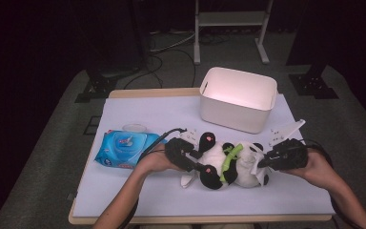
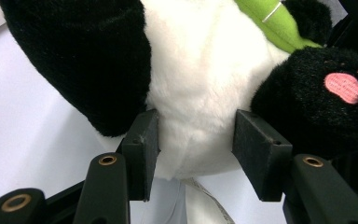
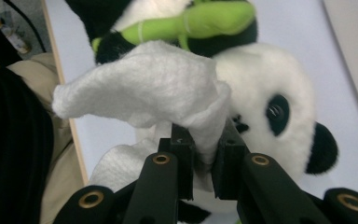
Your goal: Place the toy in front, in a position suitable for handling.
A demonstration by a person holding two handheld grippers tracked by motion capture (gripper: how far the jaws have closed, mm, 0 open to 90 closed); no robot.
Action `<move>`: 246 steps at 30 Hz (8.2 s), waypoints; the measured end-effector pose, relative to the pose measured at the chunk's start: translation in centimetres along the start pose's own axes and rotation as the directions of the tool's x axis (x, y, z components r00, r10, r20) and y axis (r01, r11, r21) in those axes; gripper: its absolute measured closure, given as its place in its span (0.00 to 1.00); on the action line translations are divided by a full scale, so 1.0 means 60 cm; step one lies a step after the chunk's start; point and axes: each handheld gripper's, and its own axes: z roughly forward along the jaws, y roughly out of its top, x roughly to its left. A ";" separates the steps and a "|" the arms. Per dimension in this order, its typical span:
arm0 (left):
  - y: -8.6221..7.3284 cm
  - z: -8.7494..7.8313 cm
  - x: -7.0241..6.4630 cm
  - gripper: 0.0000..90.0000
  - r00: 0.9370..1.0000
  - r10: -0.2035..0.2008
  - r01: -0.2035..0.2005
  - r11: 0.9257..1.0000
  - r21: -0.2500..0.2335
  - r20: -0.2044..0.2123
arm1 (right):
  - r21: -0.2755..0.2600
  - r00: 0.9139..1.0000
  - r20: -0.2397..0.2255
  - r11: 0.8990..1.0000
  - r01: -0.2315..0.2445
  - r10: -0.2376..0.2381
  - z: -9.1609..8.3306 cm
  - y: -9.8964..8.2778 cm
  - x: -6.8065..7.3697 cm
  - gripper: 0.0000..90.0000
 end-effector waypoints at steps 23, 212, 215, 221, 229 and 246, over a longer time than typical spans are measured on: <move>0.006 0.001 -0.002 0.56 1.000 0.005 -0.005 1.000 0.013 -0.003 | -0.016 0.998 -0.038 0.998 0.054 -0.054 0.034 0.051 -0.007 0.89; 0.066 -0.089 -0.010 0.50 0.996 0.042 -0.040 0.999 -0.026 0.084 | -0.053 0.994 -0.019 0.992 0.111 -0.112 0.040 0.119 -0.006 0.91; 0.065 -0.088 -0.014 0.50 0.995 0.035 -0.033 0.999 -0.026 0.093 | -0.028 0.992 -0.032 0.993 0.118 -0.119 0.057 0.119 0.000 0.91; 0.079 -0.096 -0.025 0.44 0.993 0.059 -0.057 0.998 -0.029 0.103 | -0.012 0.991 -0.040 0.991 0.131 -0.131 0.063 0.109 0.017 0.91; 0.098 -0.093 -0.030 0.43 0.994 0.082 -0.082 0.997 -0.002 0.076 | -0.029 0.987 -0.064 0.989 0.146 -0.147 0.061 0.099 0.034 0.91; 0.091 -0.023 -0.026 0.42 0.993 0.095 -0.103 0.989 0.109 0.074 | -0.033 0.983 -0.060 0.984 0.174 -0.176 0.054 0.092 0.047 0.91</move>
